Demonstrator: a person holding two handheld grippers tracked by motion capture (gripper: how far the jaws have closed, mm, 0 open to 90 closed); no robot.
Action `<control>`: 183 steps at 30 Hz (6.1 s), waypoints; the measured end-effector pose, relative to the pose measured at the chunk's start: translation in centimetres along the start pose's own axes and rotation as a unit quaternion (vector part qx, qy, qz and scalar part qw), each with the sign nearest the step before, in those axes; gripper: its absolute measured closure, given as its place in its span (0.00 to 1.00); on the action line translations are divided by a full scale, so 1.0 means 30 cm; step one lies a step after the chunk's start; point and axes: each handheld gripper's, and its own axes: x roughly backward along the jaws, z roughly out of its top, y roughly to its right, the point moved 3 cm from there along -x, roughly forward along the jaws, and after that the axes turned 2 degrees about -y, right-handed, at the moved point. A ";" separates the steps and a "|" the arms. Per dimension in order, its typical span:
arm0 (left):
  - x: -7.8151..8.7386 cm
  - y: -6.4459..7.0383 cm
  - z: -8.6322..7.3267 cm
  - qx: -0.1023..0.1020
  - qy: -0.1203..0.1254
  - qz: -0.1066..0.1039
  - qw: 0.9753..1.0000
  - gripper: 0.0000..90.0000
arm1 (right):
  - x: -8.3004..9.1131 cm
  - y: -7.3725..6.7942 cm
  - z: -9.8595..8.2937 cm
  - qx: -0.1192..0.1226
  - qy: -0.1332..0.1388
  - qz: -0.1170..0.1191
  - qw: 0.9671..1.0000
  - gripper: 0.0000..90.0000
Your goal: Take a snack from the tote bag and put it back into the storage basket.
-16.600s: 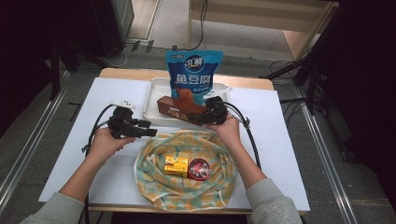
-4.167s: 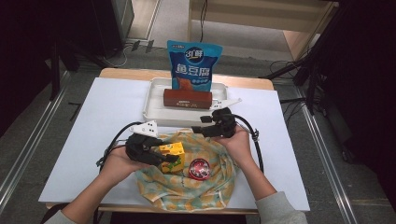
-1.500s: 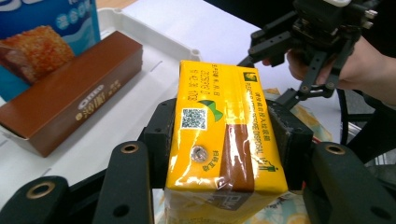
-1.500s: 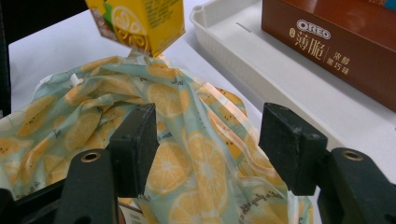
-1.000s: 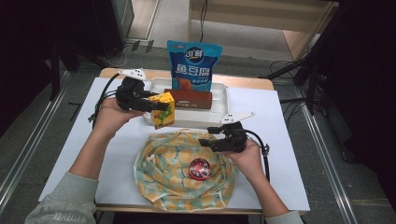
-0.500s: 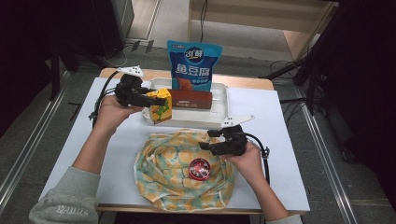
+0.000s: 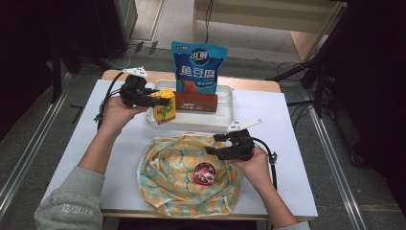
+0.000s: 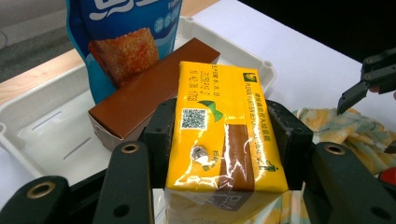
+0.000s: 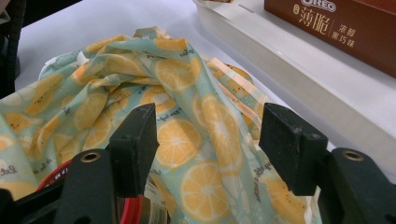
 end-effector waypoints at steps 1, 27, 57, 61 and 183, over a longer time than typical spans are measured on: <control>-0.002 -0.004 0.001 0.001 -0.001 0.002 1.000 0.57 | 0.000 0.000 0.000 -0.001 0.000 0.000 1.000 0.42; -0.063 -0.110 -0.028 0.016 0.013 0.044 0.999 0.57 | 0.001 0.000 -0.003 -0.002 -0.002 -0.001 1.000 0.42; -0.142 -0.124 -0.105 0.012 -0.016 0.026 0.999 0.56 | 0.000 0.001 -0.005 -0.002 -0.002 0.000 1.000 0.42; -0.139 -0.128 -0.113 0.030 -0.018 0.016 0.999 0.53 | 0.000 0.000 -0.004 0.000 -0.001 -0.001 1.000 0.42; -0.018 -0.076 -0.250 0.095 -0.039 0.015 0.995 0.91 | 0.010 -0.015 0.019 0.020 0.003 0.010 1.000 0.42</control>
